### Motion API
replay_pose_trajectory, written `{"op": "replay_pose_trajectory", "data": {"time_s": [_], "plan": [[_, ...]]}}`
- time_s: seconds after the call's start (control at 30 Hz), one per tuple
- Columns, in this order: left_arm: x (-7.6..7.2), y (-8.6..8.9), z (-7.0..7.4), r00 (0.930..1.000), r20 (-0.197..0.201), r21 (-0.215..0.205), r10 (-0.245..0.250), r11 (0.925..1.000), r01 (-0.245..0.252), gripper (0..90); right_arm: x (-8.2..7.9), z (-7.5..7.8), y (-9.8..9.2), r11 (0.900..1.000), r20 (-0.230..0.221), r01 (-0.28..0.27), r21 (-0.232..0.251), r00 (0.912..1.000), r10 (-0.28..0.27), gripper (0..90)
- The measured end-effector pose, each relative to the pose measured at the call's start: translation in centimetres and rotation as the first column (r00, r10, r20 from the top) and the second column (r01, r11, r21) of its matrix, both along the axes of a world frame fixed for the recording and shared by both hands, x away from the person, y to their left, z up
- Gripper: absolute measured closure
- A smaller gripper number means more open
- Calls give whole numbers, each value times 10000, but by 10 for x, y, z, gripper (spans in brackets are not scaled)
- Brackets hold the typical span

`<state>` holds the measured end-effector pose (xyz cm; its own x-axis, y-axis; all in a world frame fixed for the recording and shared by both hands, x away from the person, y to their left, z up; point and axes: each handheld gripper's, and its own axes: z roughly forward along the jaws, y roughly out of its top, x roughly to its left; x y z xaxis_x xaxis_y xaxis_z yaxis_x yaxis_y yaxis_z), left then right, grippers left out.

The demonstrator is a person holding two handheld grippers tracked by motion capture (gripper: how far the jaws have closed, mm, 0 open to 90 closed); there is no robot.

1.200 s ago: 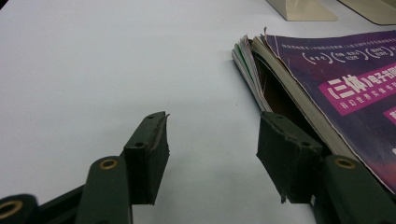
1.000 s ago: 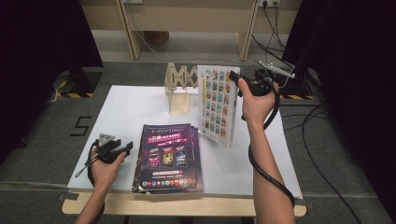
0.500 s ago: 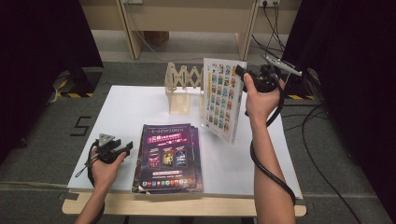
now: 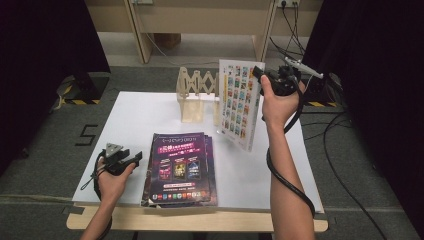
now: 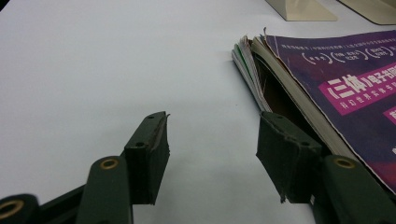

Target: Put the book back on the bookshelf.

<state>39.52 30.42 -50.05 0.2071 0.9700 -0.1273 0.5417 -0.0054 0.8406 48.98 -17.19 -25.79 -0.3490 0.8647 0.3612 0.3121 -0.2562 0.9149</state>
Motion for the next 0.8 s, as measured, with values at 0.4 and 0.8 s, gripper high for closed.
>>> {"op": "replay_pose_trajectory", "data": {"time_s": [0.4, 0.8], "plan": [[0, -1, 0, 10000, 6, 101, -39, 9999, 39, 425, 11, -1, 13, 9996, 32, 146, -222, 9999, -145, 745], [0, -1, 0, 10000, 43, 54, -3, 10000, 3, 427, 19, -2, 21, 9990, 216, 345, -289, 9992, -339, 745]]}}
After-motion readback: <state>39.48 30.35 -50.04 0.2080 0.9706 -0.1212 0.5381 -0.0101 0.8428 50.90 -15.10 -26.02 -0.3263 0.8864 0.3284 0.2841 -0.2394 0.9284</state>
